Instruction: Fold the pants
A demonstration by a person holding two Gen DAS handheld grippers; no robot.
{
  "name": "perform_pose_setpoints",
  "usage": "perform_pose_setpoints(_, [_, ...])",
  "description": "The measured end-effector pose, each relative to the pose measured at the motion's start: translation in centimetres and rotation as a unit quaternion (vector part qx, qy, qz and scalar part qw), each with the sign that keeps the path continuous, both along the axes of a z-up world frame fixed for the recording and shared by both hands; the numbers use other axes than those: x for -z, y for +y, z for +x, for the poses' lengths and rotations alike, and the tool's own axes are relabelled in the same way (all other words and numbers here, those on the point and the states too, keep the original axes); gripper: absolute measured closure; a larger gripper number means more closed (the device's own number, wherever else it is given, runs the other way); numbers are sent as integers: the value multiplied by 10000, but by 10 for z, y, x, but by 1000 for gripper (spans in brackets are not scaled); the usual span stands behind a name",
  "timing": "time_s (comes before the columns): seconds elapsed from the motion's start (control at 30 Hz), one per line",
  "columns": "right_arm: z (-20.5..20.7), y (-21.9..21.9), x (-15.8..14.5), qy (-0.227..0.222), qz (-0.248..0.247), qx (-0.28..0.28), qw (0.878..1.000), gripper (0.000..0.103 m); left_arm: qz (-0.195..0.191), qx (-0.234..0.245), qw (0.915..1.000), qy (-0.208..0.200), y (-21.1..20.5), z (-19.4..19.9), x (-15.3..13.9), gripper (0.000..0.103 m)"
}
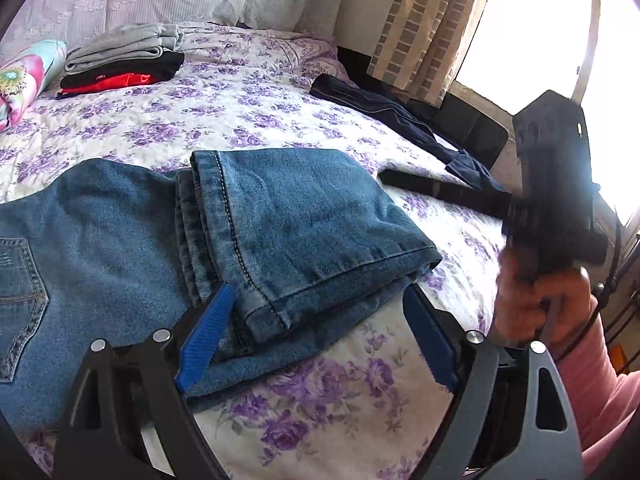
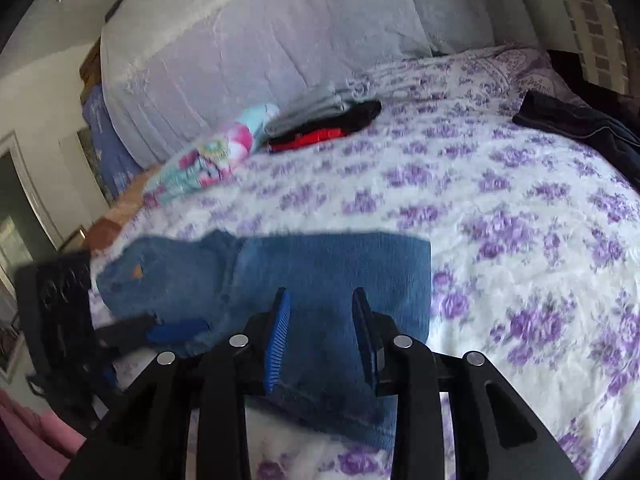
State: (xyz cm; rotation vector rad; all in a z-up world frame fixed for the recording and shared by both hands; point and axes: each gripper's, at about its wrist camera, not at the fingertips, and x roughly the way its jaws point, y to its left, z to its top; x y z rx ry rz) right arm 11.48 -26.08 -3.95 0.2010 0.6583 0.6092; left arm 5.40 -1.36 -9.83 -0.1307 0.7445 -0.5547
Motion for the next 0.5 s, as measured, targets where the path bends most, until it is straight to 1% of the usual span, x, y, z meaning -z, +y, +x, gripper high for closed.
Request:
perform_pose_setpoints(0.07, [23,-3,3,172,90,166,9997,67,-60,-37,10000,3,3,-2,0,20])
perform_pose_setpoints(0.1, [41,0,19,567,-51,223,9981,66,-100,-66,9999,3,4,-3,-1,20])
perform_pose_setpoints(0.13, [52,4,36,886,-201,178,9957,67,-136,-77,9999,1,6,-4,-1,20])
perform_pose_setpoints(0.17, [52,4,42,808,-188,211,9963,70,-155,-84,9998,-16,8,-6,-2,20])
perform_pose_setpoints(0.23, [37,10,27,591,-498,274,9966,70,-134,-111,9998,30,12,-9,-2,19])
perform_pose_setpoints(0.27, [24,11,17,391,-420,266,9980,68,-121,-144,9998,64,15,-9,-2,18])
perform_pose_setpoints(0.3, [5,12,6,90,-168,106,9998,68,-150,-186,9996,139,20,-10,0,18])
perform_pose_setpoints(0.33, [-10,15,3,-95,-63,-16,9999,67,-202,-196,9994,201,24,-10,1,18])
perform_pose_setpoints(0.37, [-23,21,4,-195,-126,-91,9997,63,-276,-200,9992,231,29,-12,2,18])
perform_pose_setpoints(0.4, [-31,29,12,-184,-356,-151,9991,59,-298,-187,9992,207,33,-15,0,18])
perform_pose_setpoints(0.43, [-35,43,32,-46,-840,-197,9963,58,-275,-185,9993,156,34,-18,-2,18])
perform_pose_setpoints(0.47, [-40,50,45,-178,-1144,-122,9932,58,-236,-190,9995,102,34,-20,-4,18])
perform_pose_setpoints(0.5, [-51,58,47,-662,-1388,-3,9881,58,-198,-210,9996,50,36,-23,-6,18])
